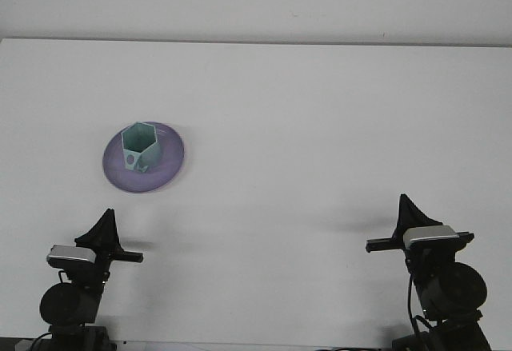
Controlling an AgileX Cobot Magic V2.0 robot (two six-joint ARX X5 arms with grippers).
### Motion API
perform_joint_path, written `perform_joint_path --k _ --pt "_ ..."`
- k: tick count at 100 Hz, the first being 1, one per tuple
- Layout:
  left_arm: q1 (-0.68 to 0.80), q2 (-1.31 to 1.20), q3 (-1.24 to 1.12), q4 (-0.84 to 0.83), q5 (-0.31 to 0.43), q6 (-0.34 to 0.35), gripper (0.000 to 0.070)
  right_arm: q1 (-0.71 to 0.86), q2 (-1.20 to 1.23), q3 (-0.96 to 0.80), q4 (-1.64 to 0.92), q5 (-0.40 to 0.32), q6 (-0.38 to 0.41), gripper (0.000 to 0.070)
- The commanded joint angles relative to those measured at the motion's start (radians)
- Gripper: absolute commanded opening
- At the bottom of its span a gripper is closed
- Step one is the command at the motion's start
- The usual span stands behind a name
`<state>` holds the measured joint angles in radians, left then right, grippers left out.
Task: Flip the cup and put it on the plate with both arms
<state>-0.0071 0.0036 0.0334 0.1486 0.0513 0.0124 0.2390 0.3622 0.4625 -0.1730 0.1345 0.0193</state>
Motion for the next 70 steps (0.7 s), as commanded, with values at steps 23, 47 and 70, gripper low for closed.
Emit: perform_joint_path --k 23,47,70 --pt "0.000 0.000 -0.019 0.010 0.002 -0.003 0.0014 0.001 0.003 0.001 0.013 0.003 0.005 0.0000" --pt "0.000 0.000 -0.019 0.010 0.002 -0.002 0.0014 -0.073 -0.015 -0.045 0.029 0.001 -0.120 0.0000" --pt "0.000 0.000 -0.019 0.010 0.002 -0.002 0.0015 -0.264 -0.266 -0.302 0.119 -0.234 -0.219 0.0000"
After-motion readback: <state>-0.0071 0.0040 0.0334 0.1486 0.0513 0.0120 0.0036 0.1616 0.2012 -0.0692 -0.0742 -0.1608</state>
